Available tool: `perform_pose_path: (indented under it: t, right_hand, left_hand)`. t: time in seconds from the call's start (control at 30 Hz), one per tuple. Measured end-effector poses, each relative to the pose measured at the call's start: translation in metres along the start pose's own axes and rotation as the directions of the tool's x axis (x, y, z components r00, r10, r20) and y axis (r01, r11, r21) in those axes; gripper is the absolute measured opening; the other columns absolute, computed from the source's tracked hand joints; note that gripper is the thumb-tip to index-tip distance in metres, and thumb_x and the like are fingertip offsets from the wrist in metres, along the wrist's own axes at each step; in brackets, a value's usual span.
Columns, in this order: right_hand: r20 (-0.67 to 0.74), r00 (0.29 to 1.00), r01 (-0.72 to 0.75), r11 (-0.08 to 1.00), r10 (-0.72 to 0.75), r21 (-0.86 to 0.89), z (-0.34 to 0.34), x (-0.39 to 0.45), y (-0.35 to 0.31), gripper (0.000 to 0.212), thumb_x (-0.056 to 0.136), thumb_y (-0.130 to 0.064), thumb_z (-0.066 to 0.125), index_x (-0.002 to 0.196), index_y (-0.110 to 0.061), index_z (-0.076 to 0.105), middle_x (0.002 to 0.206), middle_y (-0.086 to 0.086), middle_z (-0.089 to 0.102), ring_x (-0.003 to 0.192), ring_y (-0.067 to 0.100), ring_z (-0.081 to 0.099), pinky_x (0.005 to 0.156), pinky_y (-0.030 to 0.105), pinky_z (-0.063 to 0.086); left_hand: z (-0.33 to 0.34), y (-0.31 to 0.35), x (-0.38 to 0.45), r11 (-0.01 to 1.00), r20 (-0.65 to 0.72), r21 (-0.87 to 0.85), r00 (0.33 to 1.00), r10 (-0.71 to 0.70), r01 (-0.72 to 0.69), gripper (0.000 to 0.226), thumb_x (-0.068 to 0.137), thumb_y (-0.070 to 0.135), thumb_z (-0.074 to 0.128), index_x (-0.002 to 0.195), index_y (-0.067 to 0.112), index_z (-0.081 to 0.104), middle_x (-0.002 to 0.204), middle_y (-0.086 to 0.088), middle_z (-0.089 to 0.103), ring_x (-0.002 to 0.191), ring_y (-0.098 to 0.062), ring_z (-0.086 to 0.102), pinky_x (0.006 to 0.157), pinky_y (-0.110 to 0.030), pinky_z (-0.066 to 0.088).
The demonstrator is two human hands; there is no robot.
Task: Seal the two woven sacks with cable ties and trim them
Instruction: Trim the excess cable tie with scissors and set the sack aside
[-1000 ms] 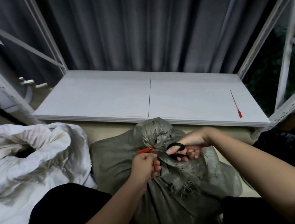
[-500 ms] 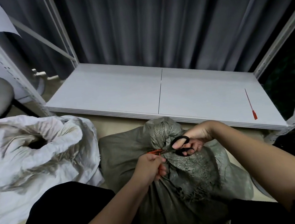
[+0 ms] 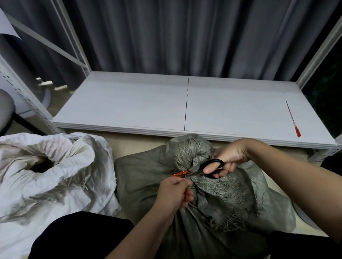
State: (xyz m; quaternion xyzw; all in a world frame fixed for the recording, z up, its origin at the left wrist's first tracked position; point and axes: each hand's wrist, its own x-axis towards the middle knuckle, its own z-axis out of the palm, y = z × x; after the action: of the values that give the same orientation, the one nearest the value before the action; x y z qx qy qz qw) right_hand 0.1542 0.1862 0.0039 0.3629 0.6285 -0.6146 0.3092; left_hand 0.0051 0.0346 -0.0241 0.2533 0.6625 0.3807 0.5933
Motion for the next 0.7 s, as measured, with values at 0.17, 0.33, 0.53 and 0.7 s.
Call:
perform_pose_path:
  t: [0.17,0.33,0.53,0.7]
  right_hand:
    - [-0.020,1.000,-0.009,1.000,0.008,-0.021,0.0000,0.0012,0.0009,0.065,0.041,-0.072,0.078,0.071,-0.018,0.058,0.049,-0.012,0.049,0.037,-0.002,0.028,0.038,0.011,0.018]
    - [-0.070,0.997,-0.036,0.999,0.033,-0.038,-0.0009,0.0027,0.0032,0.044,0.063,-0.060,0.073,0.070,-0.019,0.058,0.048,-0.011,0.049,0.039,0.000,0.030,0.039,0.013,0.019]
    - [-0.108,0.993,-0.055,0.997,0.049,-0.052,0.0006,0.0020,0.0041,0.030,0.084,-0.045,0.062,0.070,-0.019,0.058,0.048,-0.010,0.049,0.040,0.001,0.030,0.041,0.015,0.018]
    - [-0.123,0.992,-0.050,0.997,0.042,-0.059,0.0016,0.0033,0.0034,0.030,0.085,-0.045,0.061,0.068,-0.021,0.059,0.050,-0.010,0.049,0.044,0.004,0.030,0.041,0.016,0.019]
  left_hand:
    - [-0.0006,-0.0002,-0.0008,1.000,0.000,0.010,1.000,0.000,0.000,0.029,0.096,0.008,0.043,0.072,0.015,0.056,0.039,0.006,0.053,0.030,0.001,0.048,0.036,-0.009,0.032]
    - [-0.0005,0.0003,-0.0015,0.998,-0.003,0.053,0.999,0.032,-0.031,0.024,0.096,0.009,0.044,0.076,0.015,0.056,0.053,0.000,0.053,0.030,0.001,0.048,0.035,-0.012,0.032]
    - [-0.0005,-0.0012,0.0019,0.989,0.004,0.126,0.996,0.084,-0.084,0.013,0.098,0.011,0.042,0.094,0.011,0.055,0.057,-0.003,0.052,0.028,0.001,0.046,0.034,-0.012,0.033]
    - [-0.0010,-0.0040,0.0045,0.984,-0.006,0.142,0.994,0.105,-0.103,0.014,0.098,0.010,0.042,0.096,0.010,0.055,0.056,-0.003,0.052,0.028,0.002,0.045,0.033,-0.012,0.033]
